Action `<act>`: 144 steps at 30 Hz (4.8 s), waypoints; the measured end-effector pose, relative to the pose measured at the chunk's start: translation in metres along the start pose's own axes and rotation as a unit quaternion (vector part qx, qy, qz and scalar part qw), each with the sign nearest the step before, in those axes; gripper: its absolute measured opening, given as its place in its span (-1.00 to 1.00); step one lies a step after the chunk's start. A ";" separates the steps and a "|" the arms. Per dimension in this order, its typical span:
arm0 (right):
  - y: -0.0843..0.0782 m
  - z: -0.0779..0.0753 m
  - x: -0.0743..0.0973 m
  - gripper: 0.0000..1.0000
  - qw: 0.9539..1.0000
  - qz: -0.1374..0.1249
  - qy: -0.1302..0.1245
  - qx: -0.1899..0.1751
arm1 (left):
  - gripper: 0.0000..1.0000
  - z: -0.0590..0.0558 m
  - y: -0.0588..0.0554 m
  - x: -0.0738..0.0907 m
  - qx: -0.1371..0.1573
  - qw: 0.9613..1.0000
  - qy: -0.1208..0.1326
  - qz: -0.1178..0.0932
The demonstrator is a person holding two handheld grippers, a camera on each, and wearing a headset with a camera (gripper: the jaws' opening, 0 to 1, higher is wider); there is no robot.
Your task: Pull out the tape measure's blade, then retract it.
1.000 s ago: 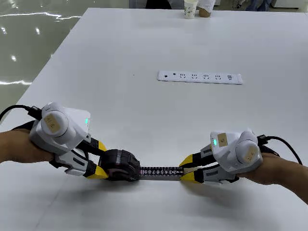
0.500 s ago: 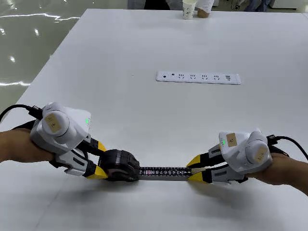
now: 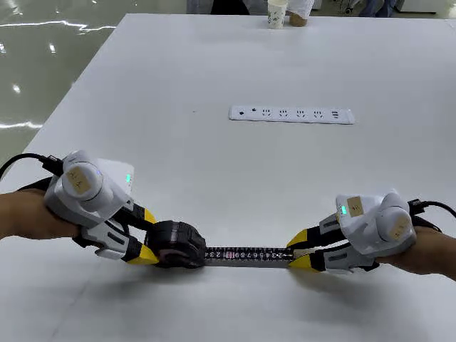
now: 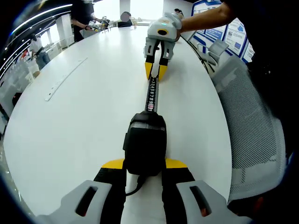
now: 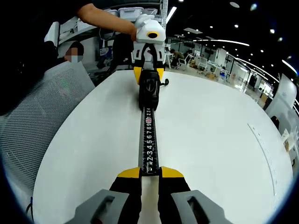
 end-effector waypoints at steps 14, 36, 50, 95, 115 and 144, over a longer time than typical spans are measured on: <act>-0.015 -0.002 0.017 -0.83 1.000 0.007 -0.013 -0.012 | -0.54 0.001 0.001 -0.001 0.003 1.000 -0.003 0.000; -0.035 -0.002 0.044 -0.83 0.998 0.055 -0.027 -0.017 | -0.54 0.000 0.002 -0.001 0.000 1.000 -0.008 0.009; -0.055 -0.001 0.060 -0.83 0.996 0.085 -0.029 -0.023 | -0.54 0.000 0.002 -0.001 -0.005 1.000 -0.011 0.015; -0.065 -0.003 0.073 -0.67 0.988 0.147 -0.048 -0.028 | -0.46 0.001 0.009 -0.002 -0.024 0.998 -0.009 0.049; -0.058 0.013 0.090 -0.41 0.989 0.098 -0.087 -0.073 | -0.07 -0.018 0.008 0.012 0.046 0.998 0.034 0.026; -0.052 0.052 0.100 0.04 0.972 0.009 -0.156 -0.174 | 0.44 -0.055 0.015 0.025 0.180 0.969 0.159 -0.059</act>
Point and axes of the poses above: the centre of the closed fingertips' face, and the gripper's own axes: x roughly backward along the fingers, z roughly to its left, y roughly out of its top, the point moved 3 cm from there along x, roughly backward along the fingers, and after that the axes turned 13 degrees about -x, right-handed, at the moved point
